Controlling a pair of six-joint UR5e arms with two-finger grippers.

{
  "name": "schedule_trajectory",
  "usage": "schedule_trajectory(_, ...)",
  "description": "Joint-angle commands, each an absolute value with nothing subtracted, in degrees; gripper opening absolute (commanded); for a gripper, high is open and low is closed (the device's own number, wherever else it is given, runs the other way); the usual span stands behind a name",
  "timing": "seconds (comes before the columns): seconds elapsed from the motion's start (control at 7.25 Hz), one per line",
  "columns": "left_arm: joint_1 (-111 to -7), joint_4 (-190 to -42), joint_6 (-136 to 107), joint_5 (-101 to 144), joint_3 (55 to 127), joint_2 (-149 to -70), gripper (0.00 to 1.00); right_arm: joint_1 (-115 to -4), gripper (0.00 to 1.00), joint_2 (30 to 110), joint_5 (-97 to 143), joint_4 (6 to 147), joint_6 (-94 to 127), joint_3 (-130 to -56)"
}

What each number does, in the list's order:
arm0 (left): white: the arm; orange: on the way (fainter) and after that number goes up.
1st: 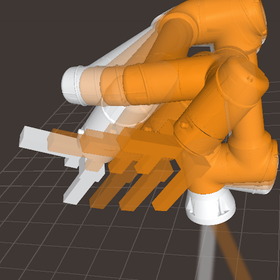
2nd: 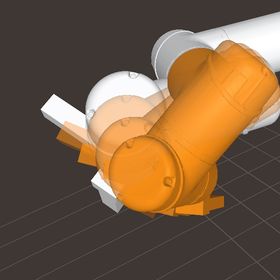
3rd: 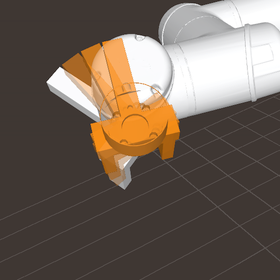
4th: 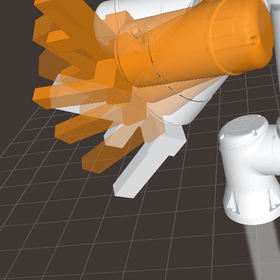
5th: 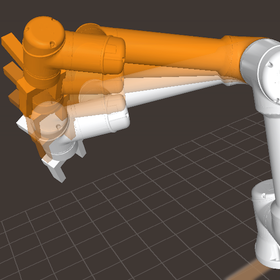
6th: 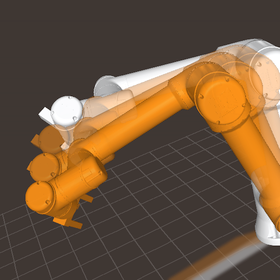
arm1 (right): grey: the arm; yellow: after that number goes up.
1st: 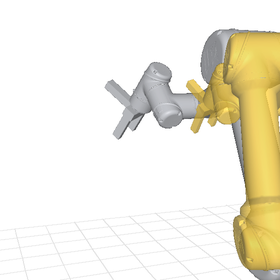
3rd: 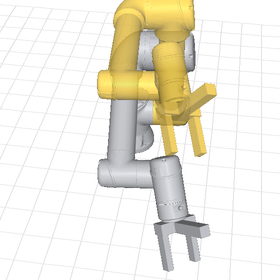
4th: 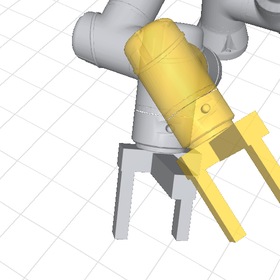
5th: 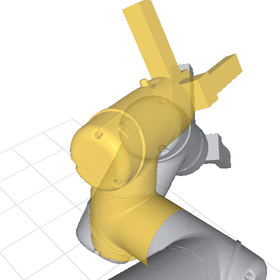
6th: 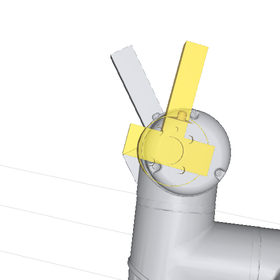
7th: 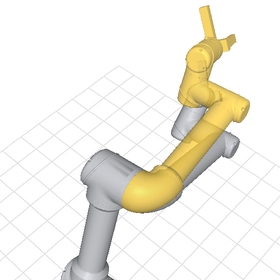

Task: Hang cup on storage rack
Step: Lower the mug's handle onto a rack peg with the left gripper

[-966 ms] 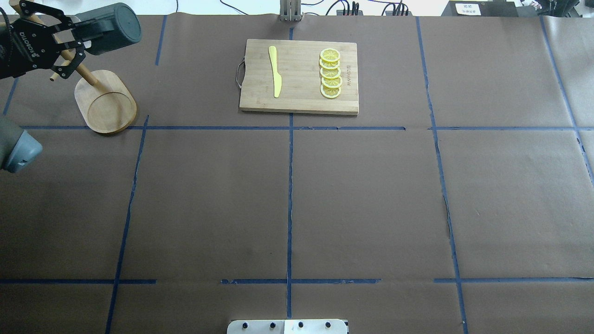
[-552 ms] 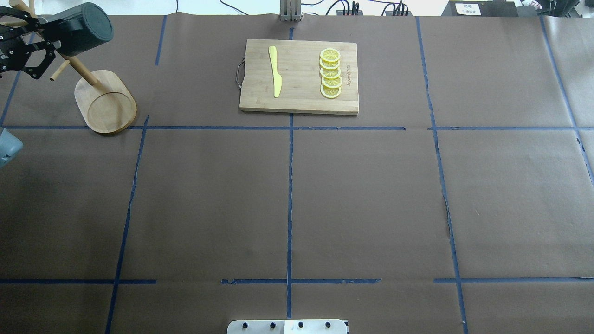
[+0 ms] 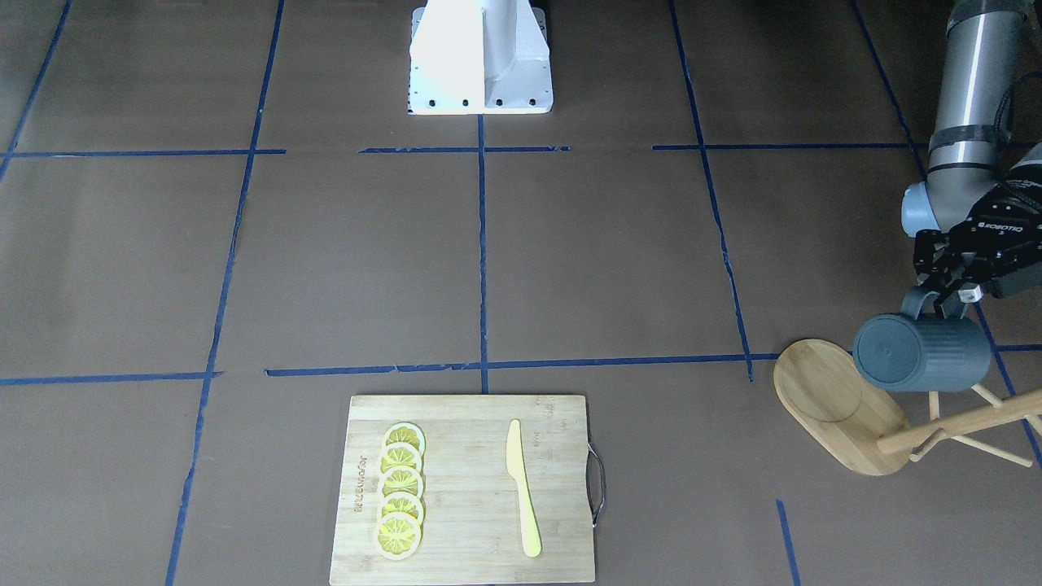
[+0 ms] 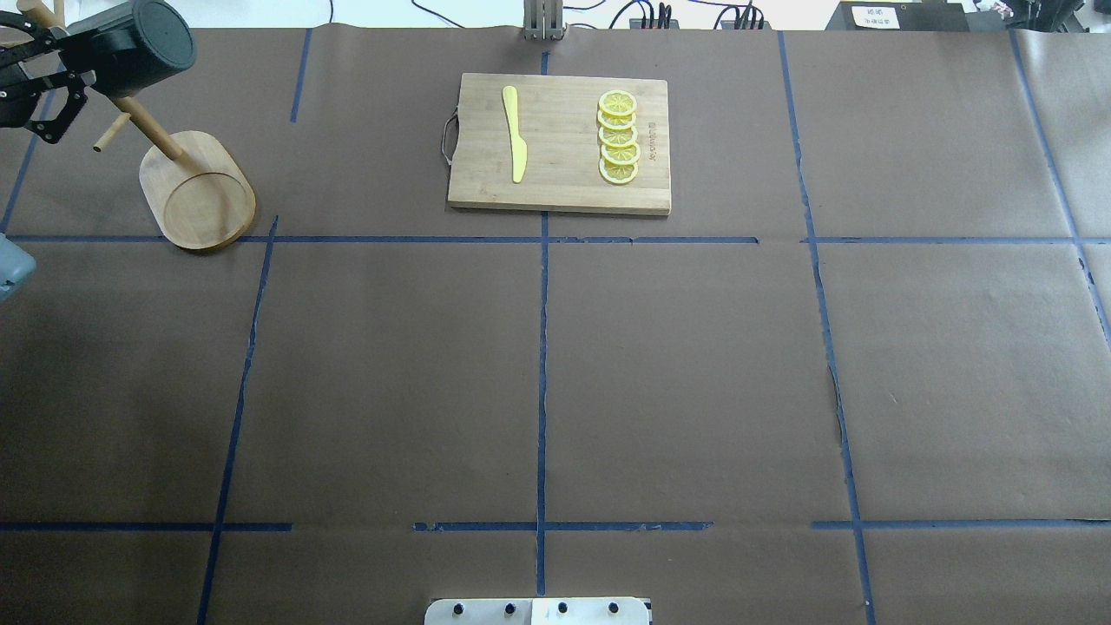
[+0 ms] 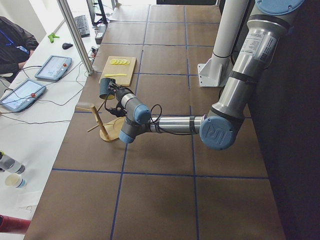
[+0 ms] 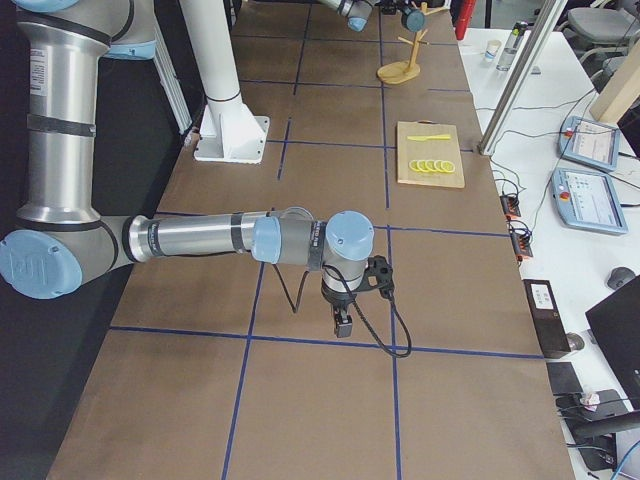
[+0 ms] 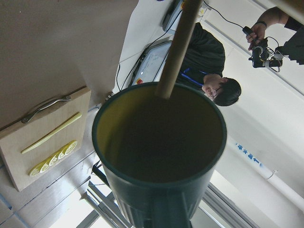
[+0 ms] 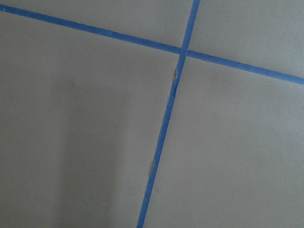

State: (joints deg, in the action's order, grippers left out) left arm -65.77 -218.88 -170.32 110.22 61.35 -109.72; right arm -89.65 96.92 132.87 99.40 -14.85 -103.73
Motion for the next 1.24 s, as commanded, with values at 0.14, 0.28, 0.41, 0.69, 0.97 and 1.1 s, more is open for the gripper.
schedule_trajectory(0.14,-65.5,-228.4,-168.0,110.2,53.3,-111.4,0.00,-89.6,1.00,96.7,132.8,99.4,-14.9,-103.7)
schedule_trajectory(0.28,-65.5,-228.4,-167.9,110.2,52.9,-111.6,0.00,-89.6,1.00,96.7,132.8,99.4,-14.9,-103.6)
schedule_trajectory(0.41,-65.7,-228.5,-167.6,110.1,51.6,-111.7,0.00,-89.6,1.00,96.7,132.8,99.5,-14.9,-103.6)
schedule_trajectory(0.69,-65.7,-228.5,-167.3,109.7,49.1,-111.8,0.00,-89.6,1.00,96.7,132.8,99.5,-14.9,-103.6)
schedule_trajectory(0.97,-65.7,-228.4,-166.8,109.6,46.2,-112.4,0.00,-89.6,1.00,96.7,132.8,99.4,-14.9,-103.7)
schedule_trajectory(1.1,-65.7,-228.3,-166.8,109.3,45.4,-112.9,0.04,-89.6,1.00,96.7,132.8,99.4,-14.9,-103.7)
